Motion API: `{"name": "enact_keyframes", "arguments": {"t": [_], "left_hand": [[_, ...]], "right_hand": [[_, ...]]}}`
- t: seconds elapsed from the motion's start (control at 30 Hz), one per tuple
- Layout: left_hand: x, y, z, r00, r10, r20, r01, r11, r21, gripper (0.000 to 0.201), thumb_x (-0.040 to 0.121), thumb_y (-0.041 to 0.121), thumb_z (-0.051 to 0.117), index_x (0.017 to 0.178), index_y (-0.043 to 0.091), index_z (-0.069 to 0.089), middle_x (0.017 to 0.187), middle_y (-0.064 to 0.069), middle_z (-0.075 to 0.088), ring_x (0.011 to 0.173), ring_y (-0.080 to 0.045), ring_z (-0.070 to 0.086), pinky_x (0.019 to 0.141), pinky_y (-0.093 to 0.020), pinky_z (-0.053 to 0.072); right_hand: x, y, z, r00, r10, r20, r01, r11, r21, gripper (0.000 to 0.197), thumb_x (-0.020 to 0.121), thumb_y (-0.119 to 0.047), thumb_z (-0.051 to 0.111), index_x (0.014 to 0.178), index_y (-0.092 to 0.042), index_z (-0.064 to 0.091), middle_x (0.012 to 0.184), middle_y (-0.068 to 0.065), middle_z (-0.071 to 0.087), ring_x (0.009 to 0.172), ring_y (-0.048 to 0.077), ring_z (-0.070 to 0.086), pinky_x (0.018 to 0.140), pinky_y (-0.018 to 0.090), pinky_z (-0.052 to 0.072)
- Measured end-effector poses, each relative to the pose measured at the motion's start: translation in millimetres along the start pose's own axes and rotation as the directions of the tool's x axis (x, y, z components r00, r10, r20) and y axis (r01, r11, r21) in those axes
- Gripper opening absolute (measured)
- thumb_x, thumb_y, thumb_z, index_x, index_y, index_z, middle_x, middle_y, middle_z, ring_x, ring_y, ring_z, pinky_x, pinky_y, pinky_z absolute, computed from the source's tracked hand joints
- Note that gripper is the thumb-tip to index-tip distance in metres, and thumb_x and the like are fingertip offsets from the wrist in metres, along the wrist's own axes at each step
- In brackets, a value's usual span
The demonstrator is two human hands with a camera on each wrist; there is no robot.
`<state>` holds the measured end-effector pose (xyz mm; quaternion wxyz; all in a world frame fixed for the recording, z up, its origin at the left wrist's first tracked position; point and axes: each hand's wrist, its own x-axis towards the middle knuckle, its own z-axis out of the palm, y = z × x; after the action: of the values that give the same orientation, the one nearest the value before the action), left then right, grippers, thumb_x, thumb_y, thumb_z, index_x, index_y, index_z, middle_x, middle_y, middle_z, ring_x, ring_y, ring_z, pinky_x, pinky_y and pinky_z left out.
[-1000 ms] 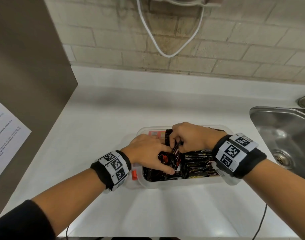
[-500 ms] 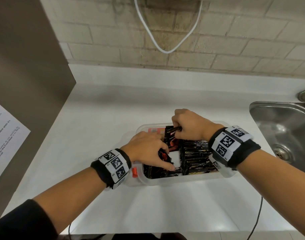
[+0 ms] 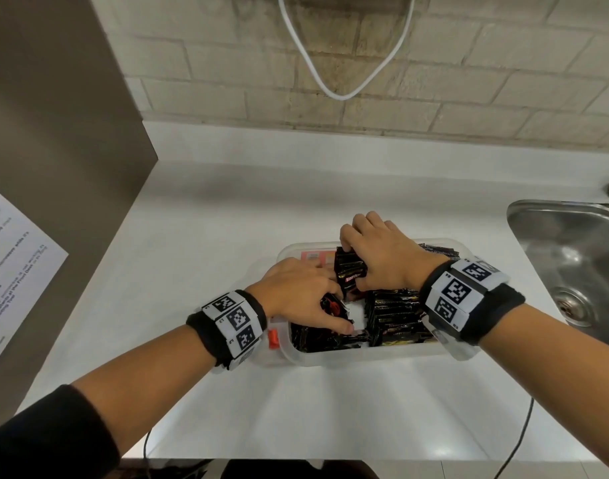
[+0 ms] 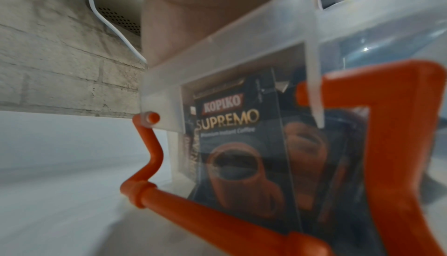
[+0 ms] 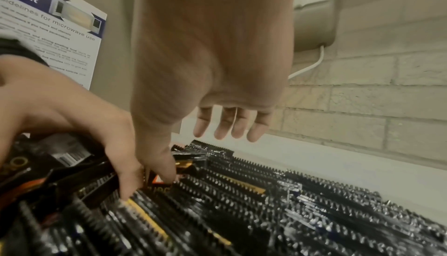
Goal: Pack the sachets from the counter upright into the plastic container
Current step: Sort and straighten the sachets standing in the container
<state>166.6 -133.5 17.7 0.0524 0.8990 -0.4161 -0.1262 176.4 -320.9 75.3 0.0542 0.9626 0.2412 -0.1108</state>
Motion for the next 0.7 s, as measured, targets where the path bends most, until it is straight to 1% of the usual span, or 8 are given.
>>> {"name": "enact_keyframes", "arguments": {"t": [0.07, 0.13, 0.3, 0.4, 0.47, 0.57, 0.63, 0.7], "left_hand": [[0, 0, 1, 1.000, 0.002, 0.006, -0.002, 1.000, 0.007, 0.088, 0.069, 0.097, 0.025, 0.121, 0.038, 0.066, 0.111, 0.022, 0.061, 0.093, -0.005, 0.037, 0.067, -0.031, 0.033], [1, -1, 2, 1.000, -0.005, 0.008, 0.005, 1.000, 0.011, 0.089, 0.068, 0.097, 0.025, 0.122, 0.038, 0.066, 0.112, 0.022, 0.062, 0.094, -0.005, 0.038, 0.067, -0.031, 0.034], [0, 0, 2, 0.999, -0.030, -0.011, 0.030, 1.000, -0.002, 0.086, 0.066, 0.098, 0.028, 0.116, 0.040, 0.068, 0.101, 0.021, 0.064, 0.095, -0.008, 0.046, 0.066, -0.030, 0.036], [0, 0, 1, 0.999, -0.027, -0.018, 0.026, 1.000, -0.010, 0.083, 0.066, 0.097, 0.031, 0.112, 0.040, 0.068, 0.099, 0.022, 0.064, 0.096, -0.008, 0.051, 0.067, -0.030, 0.040], [0, 0, 1, 1.000, -0.026, -0.014, 0.026, 1.000, -0.005, 0.080, 0.066, 0.097, 0.032, 0.110, 0.041, 0.068, 0.098, 0.021, 0.065, 0.096, -0.009, 0.054, 0.069, -0.031, 0.044], [1, -1, 1, 1.000, -0.024, 0.000, 0.024, 1.000, 0.004, 0.080, 0.065, 0.098, 0.031, 0.108, 0.040, 0.066, 0.099, 0.021, 0.065, 0.095, -0.010, 0.055, 0.069, -0.031, 0.045], [1, 0, 1, 1.000, -0.020, -0.015, 0.021, 1.000, 0.008, 0.076, 0.065, 0.099, 0.033, 0.101, 0.039, 0.064, 0.085, 0.020, 0.062, 0.088, -0.009, 0.054, 0.061, -0.029, 0.039], [1, 0, 1, 0.999, -0.035, -0.029, 0.035, 0.999, -0.001, 0.073, 0.064, 0.100, 0.035, 0.095, 0.040, 0.061, 0.072, 0.019, 0.056, 0.080, -0.009, 0.052, 0.057, -0.029, 0.035]], "right_hand": [[1, -1, 0, 1.000, -0.019, -0.021, 0.019, 0.999, -0.034, 0.058, 0.075, -0.042, 0.076, 0.119, -0.022, 0.044, 0.117, 0.001, 0.036, 0.110, 0.021, 0.033, 0.090, 0.036, 0.038], [3, -2, 1, 0.999, -0.032, -0.009, 0.032, 0.999, -0.024, 0.050, 0.080, -0.035, 0.074, 0.119, -0.021, 0.047, 0.120, 0.004, 0.040, 0.110, 0.022, 0.035, 0.086, 0.033, 0.037], [4, -7, 2, 0.999, -0.003, 0.041, 0.003, 1.000, 0.014, 0.044, 0.081, -0.025, 0.073, 0.116, -0.018, 0.048, 0.117, 0.004, 0.044, 0.108, 0.021, 0.036, 0.082, 0.031, 0.037], [-2, -9, -4, 1.000, -0.025, 0.017, 0.023, 0.992, 0.127, 0.042, 0.076, -0.023, 0.077, 0.108, -0.018, 0.049, 0.105, -0.002, 0.041, 0.098, 0.016, 0.035, 0.080, 0.032, 0.041], [-8, -9, -9, 0.999, -0.051, 0.010, 0.046, 0.964, 0.260, 0.030, 0.077, -0.021, 0.076, 0.098, -0.016, 0.054, 0.091, -0.006, 0.046, 0.083, 0.013, 0.044, 0.070, 0.030, 0.040], [-18, -12, -13, 0.984, -0.045, 0.173, -0.024, 0.925, 0.380, 0.011, 0.083, -0.024, 0.073, 0.090, -0.017, 0.068, 0.077, -0.009, 0.061, 0.070, 0.007, 0.056, 0.059, 0.020, 0.039], [-21, -17, -12, 0.951, -0.052, 0.306, -0.082, 0.909, 0.409, 0.012, 0.087, -0.026, 0.070, 0.095, -0.019, 0.074, 0.086, -0.008, 0.070, 0.082, 0.012, 0.064, 0.072, 0.023, 0.050], [-20, -22, -9, 0.928, -0.064, 0.368, -0.105, 0.901, 0.421, 0.019, 0.093, -0.029, 0.066, 0.103, -0.017, 0.076, 0.098, 0.000, 0.074, 0.090, 0.015, 0.068, 0.085, 0.029, 0.053]]}}
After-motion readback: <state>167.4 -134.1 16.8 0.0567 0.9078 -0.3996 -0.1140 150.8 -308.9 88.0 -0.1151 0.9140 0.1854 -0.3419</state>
